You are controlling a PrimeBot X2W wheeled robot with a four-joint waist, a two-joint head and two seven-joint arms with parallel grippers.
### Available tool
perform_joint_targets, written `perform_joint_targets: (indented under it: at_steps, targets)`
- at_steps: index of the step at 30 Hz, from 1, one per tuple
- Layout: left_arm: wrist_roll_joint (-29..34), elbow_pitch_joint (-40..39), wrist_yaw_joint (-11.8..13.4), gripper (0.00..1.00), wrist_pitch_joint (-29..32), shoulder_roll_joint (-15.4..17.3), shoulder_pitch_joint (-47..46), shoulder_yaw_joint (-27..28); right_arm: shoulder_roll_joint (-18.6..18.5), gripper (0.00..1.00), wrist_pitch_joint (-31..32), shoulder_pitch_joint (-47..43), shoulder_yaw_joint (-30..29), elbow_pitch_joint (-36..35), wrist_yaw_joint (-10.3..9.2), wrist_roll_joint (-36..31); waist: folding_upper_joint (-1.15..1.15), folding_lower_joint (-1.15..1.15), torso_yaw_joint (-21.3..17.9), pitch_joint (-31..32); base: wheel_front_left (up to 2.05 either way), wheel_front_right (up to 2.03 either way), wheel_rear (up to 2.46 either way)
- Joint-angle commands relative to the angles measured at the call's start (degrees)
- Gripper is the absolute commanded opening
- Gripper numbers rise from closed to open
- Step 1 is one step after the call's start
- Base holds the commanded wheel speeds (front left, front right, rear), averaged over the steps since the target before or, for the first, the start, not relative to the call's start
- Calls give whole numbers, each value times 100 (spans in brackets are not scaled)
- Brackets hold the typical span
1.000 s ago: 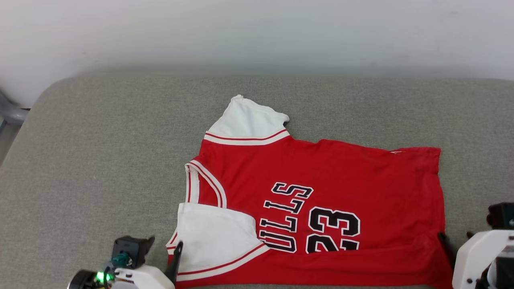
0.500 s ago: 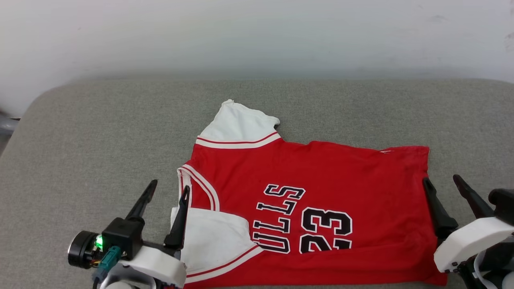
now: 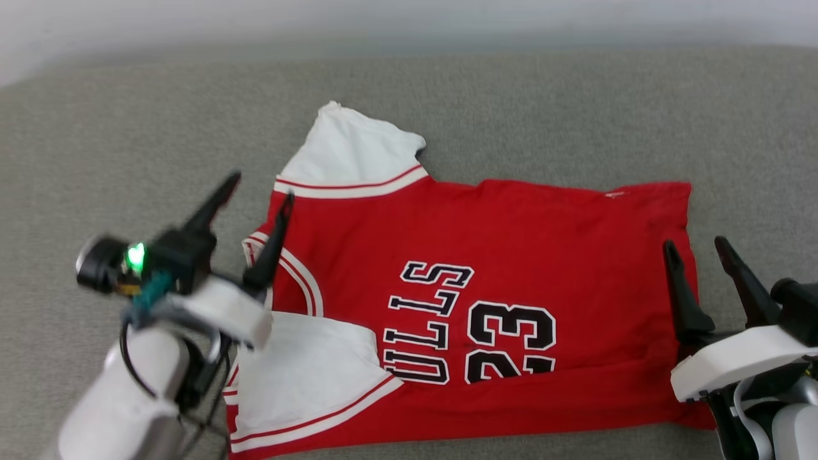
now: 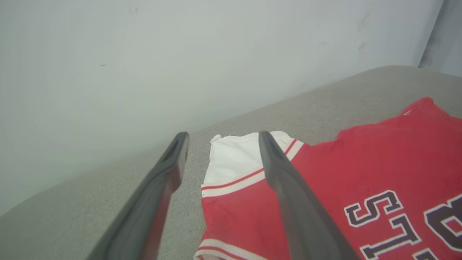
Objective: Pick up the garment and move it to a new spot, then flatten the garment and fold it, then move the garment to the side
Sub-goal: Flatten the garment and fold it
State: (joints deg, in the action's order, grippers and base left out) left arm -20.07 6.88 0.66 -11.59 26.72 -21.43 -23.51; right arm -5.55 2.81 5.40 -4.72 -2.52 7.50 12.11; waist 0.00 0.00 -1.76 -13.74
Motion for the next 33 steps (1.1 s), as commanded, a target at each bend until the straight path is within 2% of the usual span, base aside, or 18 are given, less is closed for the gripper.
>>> perform_joint_targets:
  at_steps: [1, 3, 5, 9, 13, 19, 27, 33]
  targets:
    - [-56, 90, -141, 100, 188, 33, -328, -15, 20, 100, -22, 146, 23, -52, -3, -15, 0, 0, -131, -363, 0, 0, 0]
    - [48, 250, -425, 100, 582, 255, -842, -143, 34, 100, -33, 251, 92, -98, -3, -53, 0, 0, -228, -579, 0, 0, 0]
    - [37, 380, -591, 100, 930, 413, -1360, -197, 49, 100, -45, 377, 137, -178, -3, -70, 0, 0, -337, -793, 0, 0, 0]
    - [-124, 628, -766, 100, 1728, 694, -2320, -413, 115, 100, -118, 572, 183, -363, -4, -97, 0, 0, -506, -1188, 0, 0, 0]
    - [-333, 826, -808, 100, 2362, 1002, -3230, -877, 162, 100, -169, 714, 316, -487, -4, -100, 0, 0, -679, -1470, 0, 0, 0]
    - [-1103, 1185, -811, 100, 3454, 1382, -4295, -1651, 183, 100, -229, 907, 396, -547, -4, -149, 0, 0, -819, -1767, 0, 0, 0]
    - [-1884, 1613, -812, 100, 4367, 1502, -4974, -2090, 212, 100, -286, 1039, 539, -586, -4, -123, 0, 0, -970, -2062, 0, 0, 0]
    - [-2000, 2047, -812, 100, 4544, 1493, -5238, -2223, 220, 100, -349, 1130, 637, -587, -4, -117, 0, 0, -1088, -2242, 0, 0, 0]
